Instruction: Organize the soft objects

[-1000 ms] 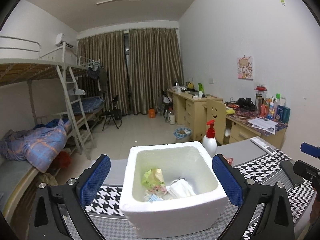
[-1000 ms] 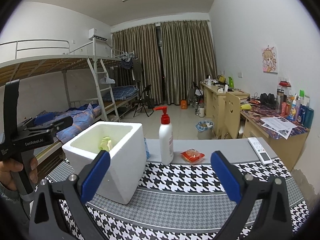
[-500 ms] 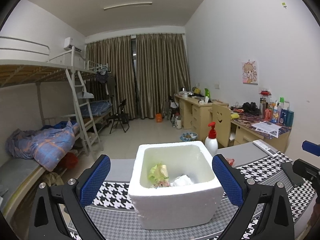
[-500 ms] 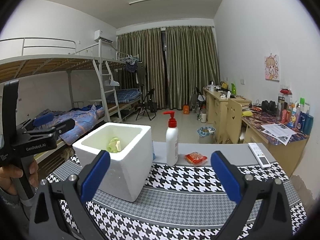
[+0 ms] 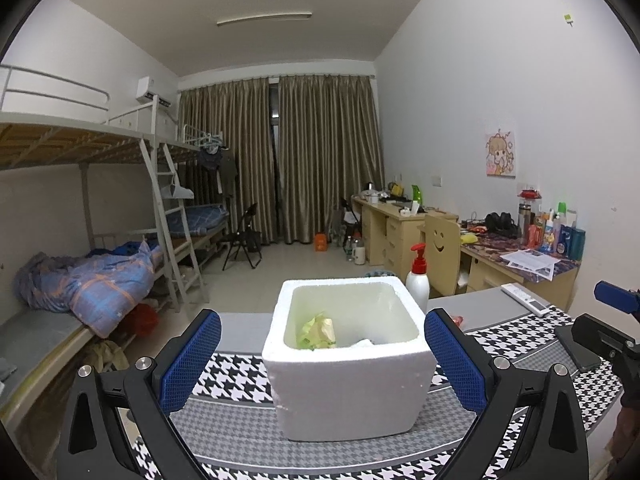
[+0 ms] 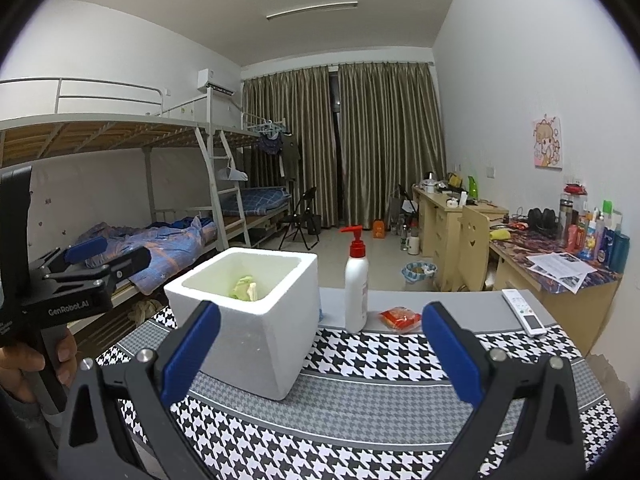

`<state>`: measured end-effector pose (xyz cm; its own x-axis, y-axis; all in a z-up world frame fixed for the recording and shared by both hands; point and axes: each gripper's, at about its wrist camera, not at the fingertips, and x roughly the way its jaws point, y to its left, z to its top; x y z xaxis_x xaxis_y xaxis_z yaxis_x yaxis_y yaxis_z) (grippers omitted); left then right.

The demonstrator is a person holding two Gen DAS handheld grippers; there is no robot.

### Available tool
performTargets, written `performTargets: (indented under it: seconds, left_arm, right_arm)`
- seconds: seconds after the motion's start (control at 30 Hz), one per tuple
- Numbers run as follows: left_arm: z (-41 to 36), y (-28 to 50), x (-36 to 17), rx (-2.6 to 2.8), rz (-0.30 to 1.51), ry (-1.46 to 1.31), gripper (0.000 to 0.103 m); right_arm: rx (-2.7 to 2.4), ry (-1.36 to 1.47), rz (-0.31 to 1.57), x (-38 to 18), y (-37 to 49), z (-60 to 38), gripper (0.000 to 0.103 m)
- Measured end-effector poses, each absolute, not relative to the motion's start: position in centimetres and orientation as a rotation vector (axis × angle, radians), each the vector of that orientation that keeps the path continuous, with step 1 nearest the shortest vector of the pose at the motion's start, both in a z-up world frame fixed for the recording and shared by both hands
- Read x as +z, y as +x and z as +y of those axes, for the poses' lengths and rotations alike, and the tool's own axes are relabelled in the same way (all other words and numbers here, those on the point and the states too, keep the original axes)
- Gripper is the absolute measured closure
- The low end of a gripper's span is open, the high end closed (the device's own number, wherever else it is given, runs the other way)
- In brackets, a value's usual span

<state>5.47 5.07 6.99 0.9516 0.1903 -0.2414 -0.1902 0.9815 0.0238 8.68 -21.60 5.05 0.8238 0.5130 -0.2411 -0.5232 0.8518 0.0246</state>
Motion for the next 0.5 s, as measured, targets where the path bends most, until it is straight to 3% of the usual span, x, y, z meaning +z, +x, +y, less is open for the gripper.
performTargets:
  seconds: [0.5]
  left_arm:
    - [4.3, 3.6, 5.2, 0.196, 0.219, 0.001, 0.001]
  right_arm:
    - [0.568, -0.040, 0.244, 3.7, 8.0, -21.7, 0.001]
